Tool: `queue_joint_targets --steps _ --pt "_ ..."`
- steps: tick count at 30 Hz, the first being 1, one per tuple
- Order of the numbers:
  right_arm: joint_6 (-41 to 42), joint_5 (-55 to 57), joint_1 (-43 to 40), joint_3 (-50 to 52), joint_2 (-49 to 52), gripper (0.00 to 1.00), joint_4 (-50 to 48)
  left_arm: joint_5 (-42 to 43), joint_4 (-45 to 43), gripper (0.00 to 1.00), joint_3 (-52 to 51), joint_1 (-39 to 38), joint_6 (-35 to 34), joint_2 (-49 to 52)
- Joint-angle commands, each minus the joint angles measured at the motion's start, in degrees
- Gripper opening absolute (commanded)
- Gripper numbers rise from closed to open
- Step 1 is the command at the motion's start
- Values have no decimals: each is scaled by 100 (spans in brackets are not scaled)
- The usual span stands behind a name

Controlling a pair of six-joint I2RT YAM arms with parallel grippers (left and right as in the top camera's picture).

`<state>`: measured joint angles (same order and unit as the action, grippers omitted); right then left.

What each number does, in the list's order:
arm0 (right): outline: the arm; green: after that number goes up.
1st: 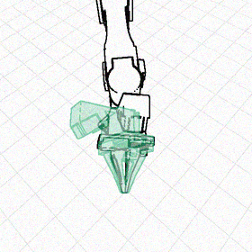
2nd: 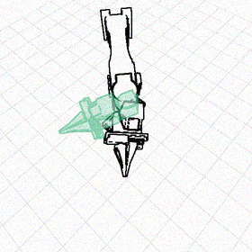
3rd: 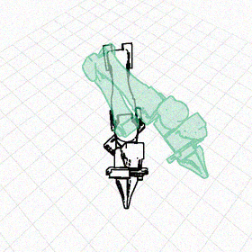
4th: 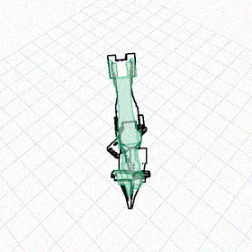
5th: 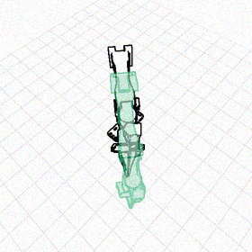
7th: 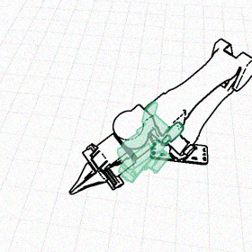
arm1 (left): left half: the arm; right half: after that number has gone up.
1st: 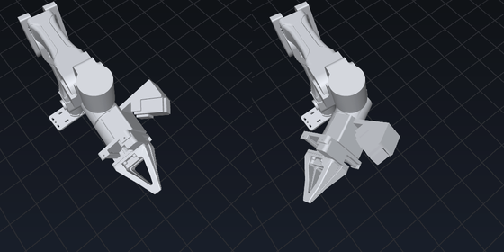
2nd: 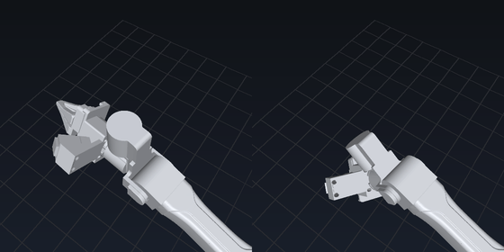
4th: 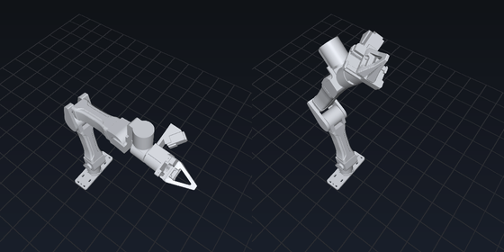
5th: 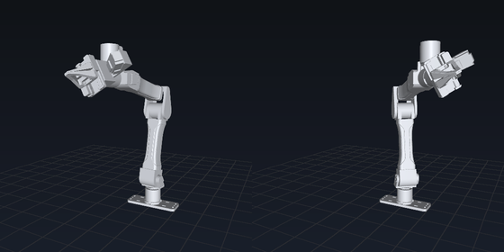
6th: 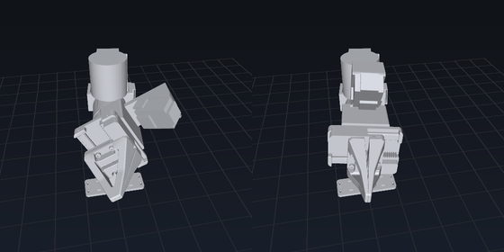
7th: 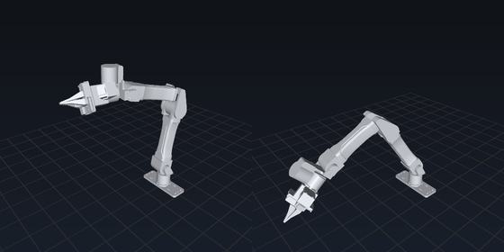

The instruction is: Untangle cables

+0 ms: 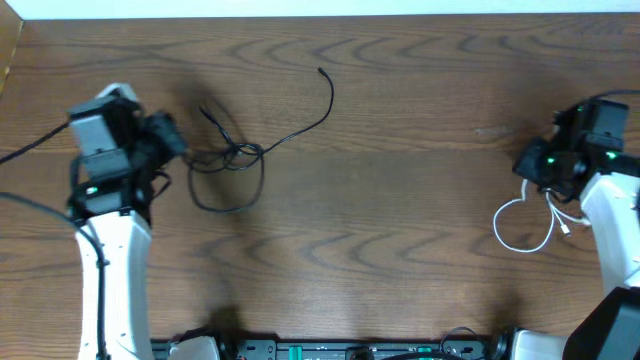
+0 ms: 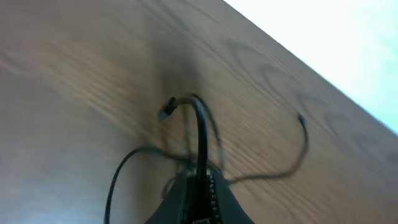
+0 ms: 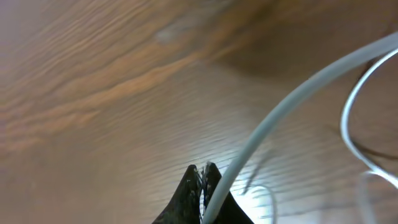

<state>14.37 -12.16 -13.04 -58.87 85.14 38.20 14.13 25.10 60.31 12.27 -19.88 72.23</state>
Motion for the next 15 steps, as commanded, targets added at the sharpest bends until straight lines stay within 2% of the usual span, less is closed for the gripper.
queue_joint_targets --steps 1,15 --pt "-446 -354 286 -59 4 1 -50 87 -4 8 -20 -734 74 -125" --pt "-846 -612 1397 -59 4 1 -61 -450 286 8 -20 -3495 188 -122"
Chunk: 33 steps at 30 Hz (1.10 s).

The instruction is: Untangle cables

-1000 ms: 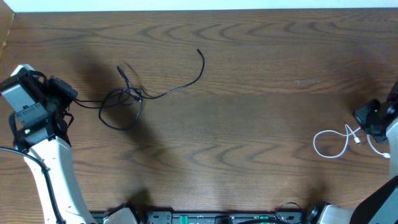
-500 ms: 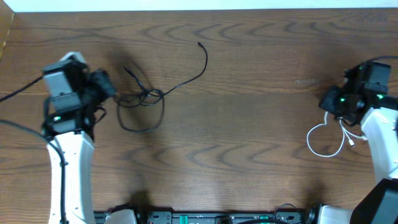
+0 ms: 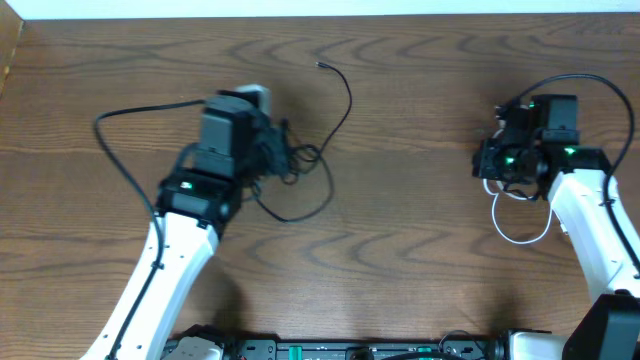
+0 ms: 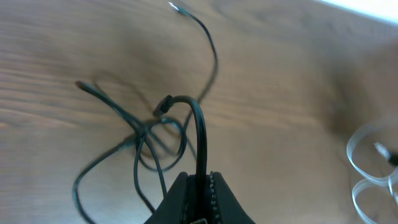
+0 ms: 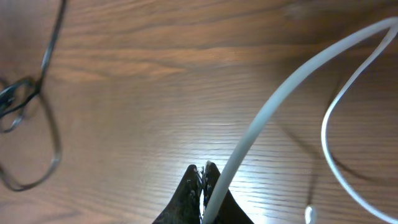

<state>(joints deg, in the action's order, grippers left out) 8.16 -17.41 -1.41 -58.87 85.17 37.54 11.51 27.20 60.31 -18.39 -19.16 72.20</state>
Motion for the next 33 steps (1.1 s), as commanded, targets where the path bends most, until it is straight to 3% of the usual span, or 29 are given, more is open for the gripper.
queue_joint_targets --steps 1,6,31,33 --pt "-232 -35 313 -59 2 1 2 -275 109 8 -20 -621 114 -120" --pt "-138 549 529 -59 2 1 85 -1071 109 8 -20 -1333 85 -118" --pt "-136 505 527 -61 -11 1 -116 -1069 -35 8 -22 -2103 -210 697" --pt "-138 505 527 -61 -11 1 -114 -1064 -181 13 -22 -2267 -212 848"
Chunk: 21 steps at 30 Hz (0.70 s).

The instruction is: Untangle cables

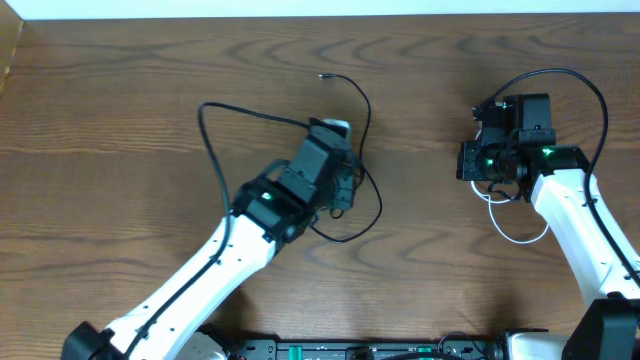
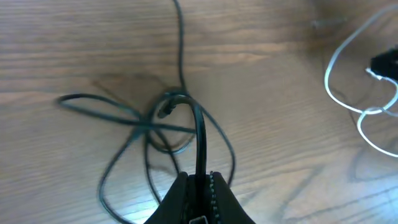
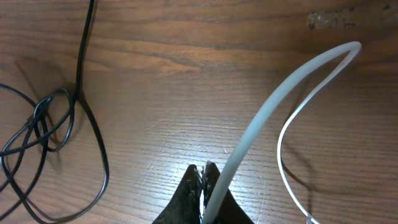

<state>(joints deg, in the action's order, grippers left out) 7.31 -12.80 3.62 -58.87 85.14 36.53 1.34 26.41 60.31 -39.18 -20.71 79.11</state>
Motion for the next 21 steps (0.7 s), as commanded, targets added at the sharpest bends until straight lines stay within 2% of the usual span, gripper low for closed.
queue_joint_targets --steps 1,2,4,6,11,16,21 --pt "-52 44 24 -61 -9 1 -13 -44 -175 17 -22 -275 -57 243" --pt "-52 44 24 -61 -9 1 -13 -46 -240 30 -22 -363 -57 330" --pt "-52 44 24 -61 -7 1 -11 -57 -361 46 -22 -505 -57 503" --pt "-52 46 24 -61 -9 1 0 -55 -470 57 -22 -573 -57 649" --pt "-55 44 24 -68 -9 1 -39 -59 -774 72 -20 -566 -101 616" --pt "-55 44 24 -153 -17 1 -140 -208 -1008 77 -20 -564 39 127" --pt "-52 39 24 -435 -17 1 -57 -754 -636 79 -20 -564 157 -310"
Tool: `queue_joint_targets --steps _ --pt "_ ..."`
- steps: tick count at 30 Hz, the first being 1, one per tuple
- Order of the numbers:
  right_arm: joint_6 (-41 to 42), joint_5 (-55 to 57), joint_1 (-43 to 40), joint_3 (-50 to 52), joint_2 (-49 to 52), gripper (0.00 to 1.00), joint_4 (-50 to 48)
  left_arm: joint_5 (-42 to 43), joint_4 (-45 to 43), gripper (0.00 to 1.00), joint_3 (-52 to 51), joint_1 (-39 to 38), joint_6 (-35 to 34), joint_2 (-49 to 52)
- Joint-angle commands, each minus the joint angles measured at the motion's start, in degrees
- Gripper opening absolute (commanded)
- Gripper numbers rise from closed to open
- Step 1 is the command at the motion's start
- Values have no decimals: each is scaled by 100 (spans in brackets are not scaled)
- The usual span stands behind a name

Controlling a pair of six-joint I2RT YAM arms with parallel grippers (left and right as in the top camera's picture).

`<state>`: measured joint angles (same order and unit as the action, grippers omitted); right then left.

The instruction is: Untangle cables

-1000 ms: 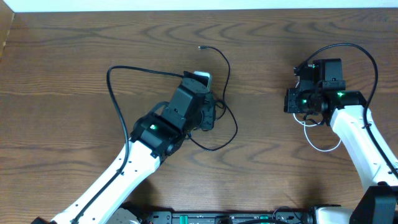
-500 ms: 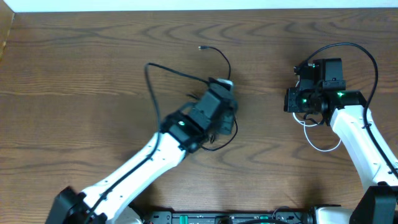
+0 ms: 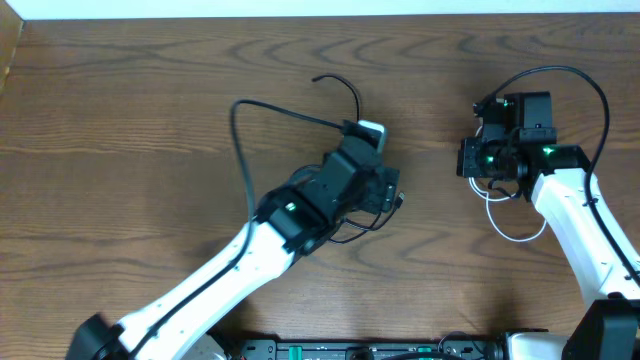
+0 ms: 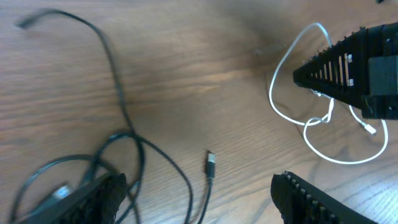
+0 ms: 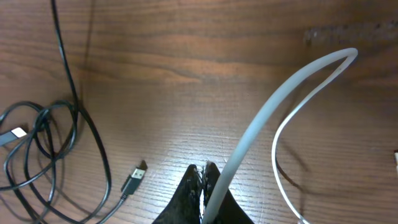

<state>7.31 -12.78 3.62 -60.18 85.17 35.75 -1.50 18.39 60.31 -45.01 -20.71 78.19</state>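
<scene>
A black cable [image 3: 350,92] lies in a loose tangle at mid-table, its USB plug [image 4: 210,163] free on the wood. My left gripper [image 3: 388,195] stands over that tangle, jaws wide open [image 4: 199,179], with strands and the plug lying between the fingers. A white cable [image 3: 520,240] lies looped to the right. My right gripper [image 3: 470,162] is shut on the white cable [image 5: 247,134], which rises from its closed tips [image 5: 202,168]. The right wrist view also shows the black tangle [image 5: 62,74] at left.
The wooden table's far edge [image 3: 320,14] meets a white strip at the top. Each arm's own black lead arches above it, one at the left arm [image 3: 240,110] and one at the right arm [image 3: 600,95].
My left gripper was shut on the black cable and is now open, with the cable lying loose on the table. It has also shifted slightly right. The right gripper holds the white cable as before.
At first my left gripper held the black cable at the far left and my right held the white cable at the far right. Both then stood farther inward. The left carried the black tangle to mid-table and has now let it go there.
</scene>
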Motion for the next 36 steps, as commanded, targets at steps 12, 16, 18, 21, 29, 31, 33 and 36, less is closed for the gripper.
queue_joint_targets --steps 12,16,18,21,29,31,33,36 --pt "-166 39 24 -1670 -20 1 1008 -1766 1178 81 -20 26 330 -1071" --pt "-164 157 24 -2173 -20 1 1401 -1766 1408 81 -20 26 330 -1115" --pt "-160 505 24 -2455 -20 1 1665 -1764 1495 81 -20 26 323 -1110" --pt "-92 1215 20 -2916 -20 1 2107 -1764 1552 81 -20 26 304 -1113" --pt "199 2092 -74 -4548 -20 1 3027 -1764 1502 81 -20 26 267 -1099" --pt "249 2173 -136 -4905 -20 1 3182 -1762 1502 80 -20 26 264 -1069" --pt "251 2190 -251 -5257 -20 1 3333 -1759 1502 80 -20 26 262 -1032" --pt "251 2225 -490 -5628 -20 1 3543 -1742 1497 79 -20 26 262 -999"
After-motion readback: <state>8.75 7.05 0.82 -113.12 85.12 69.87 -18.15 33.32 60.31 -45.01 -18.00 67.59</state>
